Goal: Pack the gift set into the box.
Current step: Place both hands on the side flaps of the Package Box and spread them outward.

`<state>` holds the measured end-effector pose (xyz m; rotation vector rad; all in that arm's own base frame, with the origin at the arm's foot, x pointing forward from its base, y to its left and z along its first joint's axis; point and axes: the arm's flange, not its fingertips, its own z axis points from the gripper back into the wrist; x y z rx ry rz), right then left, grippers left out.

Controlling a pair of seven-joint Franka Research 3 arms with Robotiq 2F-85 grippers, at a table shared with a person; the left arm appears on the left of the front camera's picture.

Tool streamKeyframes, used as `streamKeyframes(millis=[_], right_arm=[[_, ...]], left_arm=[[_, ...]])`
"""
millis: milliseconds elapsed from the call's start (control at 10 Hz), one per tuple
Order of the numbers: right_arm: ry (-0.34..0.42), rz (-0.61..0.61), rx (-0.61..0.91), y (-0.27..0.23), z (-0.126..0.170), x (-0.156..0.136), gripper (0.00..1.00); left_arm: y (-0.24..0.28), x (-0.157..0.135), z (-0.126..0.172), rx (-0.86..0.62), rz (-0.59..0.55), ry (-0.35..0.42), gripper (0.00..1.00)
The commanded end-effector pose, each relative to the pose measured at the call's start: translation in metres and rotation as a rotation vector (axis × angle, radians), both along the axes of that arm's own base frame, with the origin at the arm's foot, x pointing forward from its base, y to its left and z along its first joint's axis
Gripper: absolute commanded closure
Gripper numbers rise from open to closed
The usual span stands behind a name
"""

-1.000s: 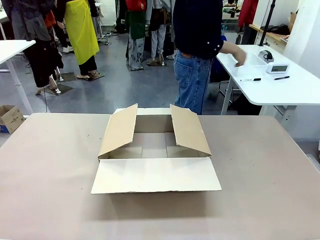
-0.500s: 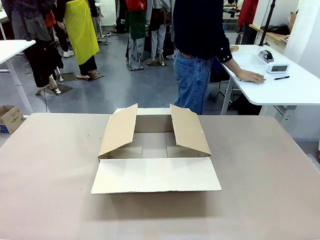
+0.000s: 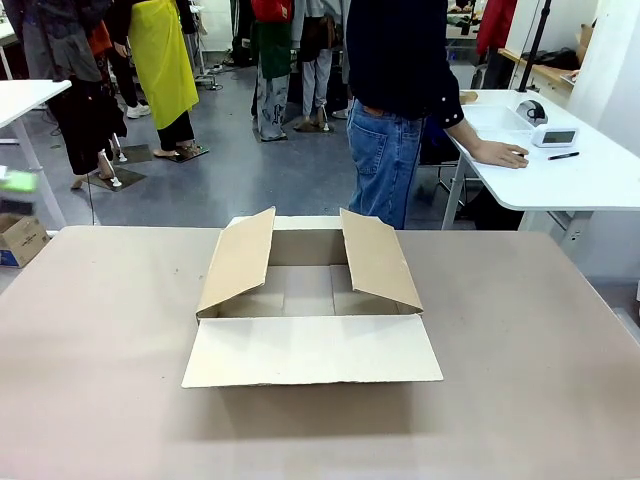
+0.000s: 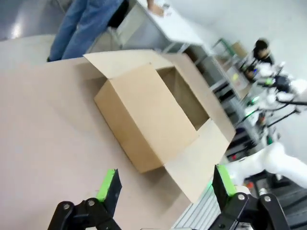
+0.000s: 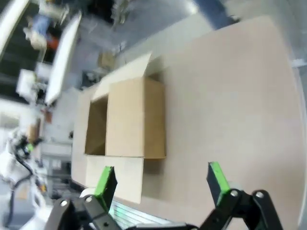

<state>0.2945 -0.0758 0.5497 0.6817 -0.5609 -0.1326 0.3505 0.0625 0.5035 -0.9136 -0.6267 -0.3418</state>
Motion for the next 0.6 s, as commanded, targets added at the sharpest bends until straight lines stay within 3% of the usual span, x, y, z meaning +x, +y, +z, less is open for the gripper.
streamKeyframes(millis=[0, 100, 200, 300, 400, 500], right_arm=[[0.006, 0.150, -0.078, 0.090, -0.003, 0.058, 0.00], [0.059, 0.291, -0.091, 0.129, -0.022, 0.065, 0.00], [0.118, 0.342, -0.121, 0.152, -0.046, 0.066, 0.00], [0.107, 0.243, -0.209, 0.143, -0.053, 0.065, 0.00], [0.076, 0.304, -0.118, 0.164, -0.031, 0.042, 0.00], [0.076, 0.304, -0.118, 0.164, -0.031, 0.042, 0.00]], left_arm=[[-0.078, 0.036, 0.023, 0.155, -0.071, 0.037, 0.00], [-0.114, 0.044, 0.022, 0.160, -0.126, 0.055, 0.00], [-0.145, 0.050, 0.020, 0.098, -0.193, 0.056, 0.00], [-0.106, 0.026, 0.029, 0.137, -0.087, 0.020, 0.00], [-0.106, 0.026, 0.029, 0.137, -0.087, 0.020, 0.00], [-0.155, 0.038, 0.025, 0.148, -0.155, 0.039, 0.00]])
